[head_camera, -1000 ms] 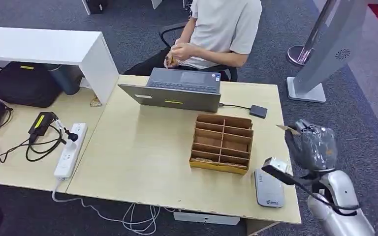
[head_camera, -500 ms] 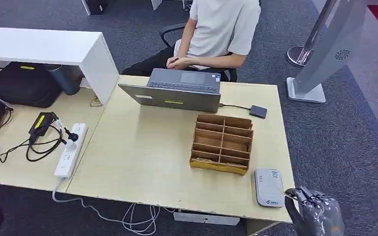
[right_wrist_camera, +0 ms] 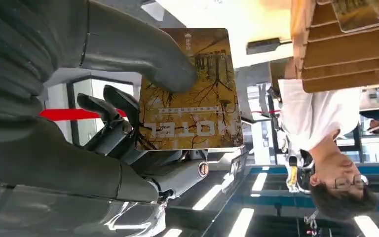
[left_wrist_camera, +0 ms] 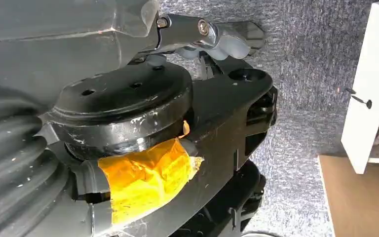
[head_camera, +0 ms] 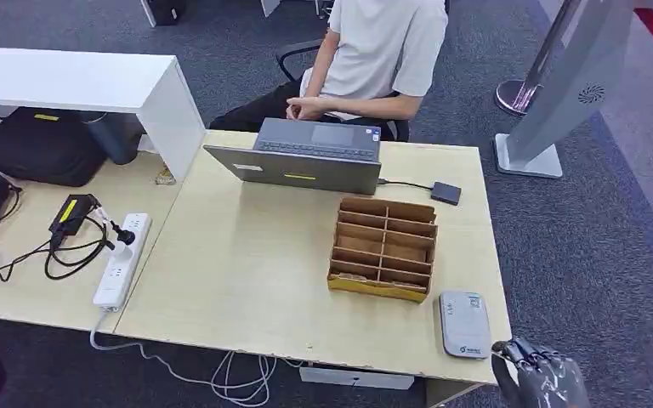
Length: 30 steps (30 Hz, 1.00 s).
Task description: Pass the card to the sensor for recognition and then transmit it.
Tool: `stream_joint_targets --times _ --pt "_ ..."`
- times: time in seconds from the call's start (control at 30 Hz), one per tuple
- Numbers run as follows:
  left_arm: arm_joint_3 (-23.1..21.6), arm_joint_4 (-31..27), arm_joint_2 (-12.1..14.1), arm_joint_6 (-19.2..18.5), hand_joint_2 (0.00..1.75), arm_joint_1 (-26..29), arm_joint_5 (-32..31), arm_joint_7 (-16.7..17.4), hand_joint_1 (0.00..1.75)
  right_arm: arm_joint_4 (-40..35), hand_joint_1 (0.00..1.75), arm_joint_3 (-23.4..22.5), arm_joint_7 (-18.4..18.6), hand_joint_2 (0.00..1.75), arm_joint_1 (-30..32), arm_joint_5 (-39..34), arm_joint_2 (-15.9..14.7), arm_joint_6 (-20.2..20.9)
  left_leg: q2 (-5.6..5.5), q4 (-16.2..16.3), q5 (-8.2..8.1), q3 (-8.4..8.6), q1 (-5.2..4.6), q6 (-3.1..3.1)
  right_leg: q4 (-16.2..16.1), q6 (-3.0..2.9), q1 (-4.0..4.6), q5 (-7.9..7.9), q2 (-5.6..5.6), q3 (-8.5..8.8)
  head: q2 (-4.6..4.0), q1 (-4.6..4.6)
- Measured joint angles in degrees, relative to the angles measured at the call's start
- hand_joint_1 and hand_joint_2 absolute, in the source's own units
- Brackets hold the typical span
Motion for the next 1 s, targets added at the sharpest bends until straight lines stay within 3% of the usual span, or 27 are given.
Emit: stream_joint_targets --times 0.23,0.53,1.0 --pt "-0.04 0.00 0.02 0.02 1.75 -0.09 -0.72 0.57 0.00 6.43 1.75 -1.18 -1.42 1.75 -4.16 1.86 2.19 0.00 0.01 0.00 0.01 0.02 0.00 0.00 0.01 -0.01 0.00 0.01 0.00 0.02 0.00 0.00" --pt "-0.48 0.00 0.11 -0.02 1.75 -0.33 -1.31 1.16 0.00 14.12 1.75 1.07 0.15 1.75 -12.09 3.22 5.55 0.00 0.00 0.00 0.04 0.04 0.00 -0.04 0.03 -0.02 0.00 0.02 0.01 0.03 0.00 0.00" --pt "-0.50 0.00 0.15 0.13 1.75 -0.35 -1.09 1.62 0.00 17.76 1.75 3.76 0.61 1.75 -13.62 2.84 7.67 0.00 0.01 0.00 0.04 0.03 0.00 -0.04 0.02 -0.02 0.00 0.01 0.00 0.02 0.00 0.00"
